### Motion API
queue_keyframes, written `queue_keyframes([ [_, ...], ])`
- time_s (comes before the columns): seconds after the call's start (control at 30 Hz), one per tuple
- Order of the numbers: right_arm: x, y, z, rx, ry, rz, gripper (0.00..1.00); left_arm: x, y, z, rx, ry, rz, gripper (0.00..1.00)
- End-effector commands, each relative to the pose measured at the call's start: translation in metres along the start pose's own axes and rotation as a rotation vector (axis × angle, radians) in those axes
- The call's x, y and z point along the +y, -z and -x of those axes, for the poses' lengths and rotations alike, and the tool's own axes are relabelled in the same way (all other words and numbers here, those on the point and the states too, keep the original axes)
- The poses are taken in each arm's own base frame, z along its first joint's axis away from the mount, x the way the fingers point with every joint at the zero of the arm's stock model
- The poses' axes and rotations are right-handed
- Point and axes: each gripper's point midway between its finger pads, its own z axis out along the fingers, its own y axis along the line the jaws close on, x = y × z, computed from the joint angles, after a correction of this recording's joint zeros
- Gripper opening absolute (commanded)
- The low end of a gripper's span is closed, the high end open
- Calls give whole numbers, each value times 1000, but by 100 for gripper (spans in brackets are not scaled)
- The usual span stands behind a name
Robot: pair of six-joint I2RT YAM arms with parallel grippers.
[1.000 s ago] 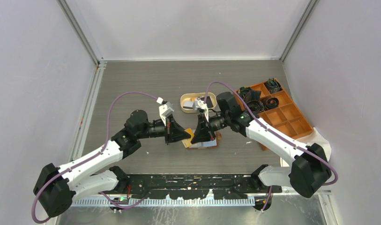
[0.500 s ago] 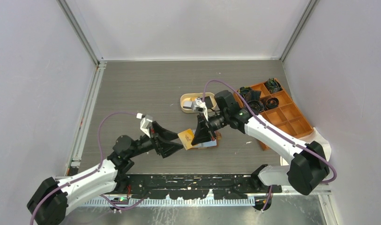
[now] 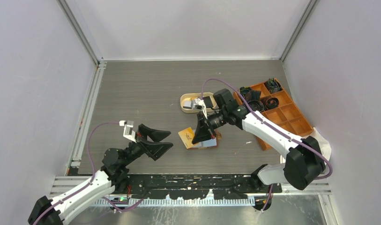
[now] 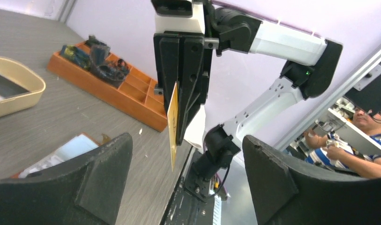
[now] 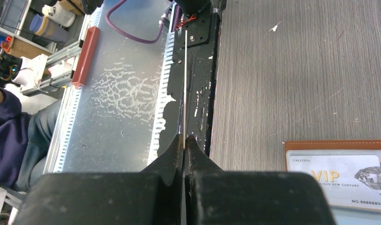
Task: Put the credit cards into the card holder
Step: Insert the credit card into the card holder.
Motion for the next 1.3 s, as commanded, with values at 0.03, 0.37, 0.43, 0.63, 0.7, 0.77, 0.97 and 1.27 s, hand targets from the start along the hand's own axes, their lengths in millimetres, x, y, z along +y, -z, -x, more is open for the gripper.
queue_keyframes([
  [0.03,-2,1,18,-20,22,4,1,0,1,11,-66,-30,0,85],
  [0.37,-3,-1,19,-26,-8,16,1,12,-4,4,-59,-50,58,80],
  [0.43,-3,-2,20,-33,-9,21,1,14,-6,1,-43,-50,67,78],
  [0.63,-8,-3,20,-36,-39,14,1,9,-17,-11,-1,-63,40,73],
  [0.7,-9,-3,20,-37,-47,15,1,9,-21,-14,7,-64,41,70],
  [0.77,-9,-4,20,-43,-50,17,1,9,-26,-16,12,-65,39,66],
  [0.97,-13,-6,17,-40,-66,12,1,6,-37,-16,-1,-57,9,50],
  [1.27,-13,-6,14,-36,-63,18,1,4,-40,-6,-45,-29,17,21],
])
